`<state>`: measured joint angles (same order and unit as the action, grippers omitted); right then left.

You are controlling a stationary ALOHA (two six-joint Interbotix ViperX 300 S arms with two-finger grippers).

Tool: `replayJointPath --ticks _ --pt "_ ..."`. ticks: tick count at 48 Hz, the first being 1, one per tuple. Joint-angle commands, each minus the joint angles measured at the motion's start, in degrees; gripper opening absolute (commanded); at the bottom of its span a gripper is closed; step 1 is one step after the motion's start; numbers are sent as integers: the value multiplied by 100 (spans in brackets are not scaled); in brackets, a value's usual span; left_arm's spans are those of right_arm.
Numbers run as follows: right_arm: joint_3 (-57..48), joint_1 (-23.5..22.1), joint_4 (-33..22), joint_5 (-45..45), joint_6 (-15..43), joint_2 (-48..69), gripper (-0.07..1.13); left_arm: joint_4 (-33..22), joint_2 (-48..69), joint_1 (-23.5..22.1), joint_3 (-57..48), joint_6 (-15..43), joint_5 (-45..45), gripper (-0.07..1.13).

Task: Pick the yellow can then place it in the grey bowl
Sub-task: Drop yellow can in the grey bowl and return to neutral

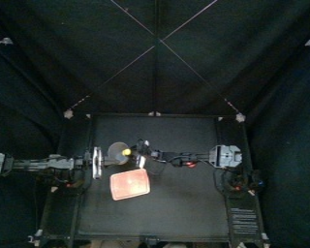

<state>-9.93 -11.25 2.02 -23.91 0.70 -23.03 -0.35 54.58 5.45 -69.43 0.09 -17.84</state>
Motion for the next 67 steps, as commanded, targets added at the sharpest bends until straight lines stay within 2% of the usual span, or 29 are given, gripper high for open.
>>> replayJointPath --ticks 1,14,26,44,56,67 --pt "439 -26 18 70 0 0 72 9 -26 9 70 9 -53 -1" --pt "589 -70 62 105 0 -70 90 0 -26 9 62 9 -62 -1" --pt "299 -79 114 -18 -9 158 91 0 -26 0 62 0 -53 -1" --pt "-2021 -70 185 -1336 0 1802 91 0 -26 9 62 9 -26 -1" --pt "-3401 -53 202 -1670 -18 3050 91 9 -18 9 53 9 -18 -1" --pt "-4245 -9 176 -1802 -18 3929 91 9 -26 26 -9 18 -18 -1"
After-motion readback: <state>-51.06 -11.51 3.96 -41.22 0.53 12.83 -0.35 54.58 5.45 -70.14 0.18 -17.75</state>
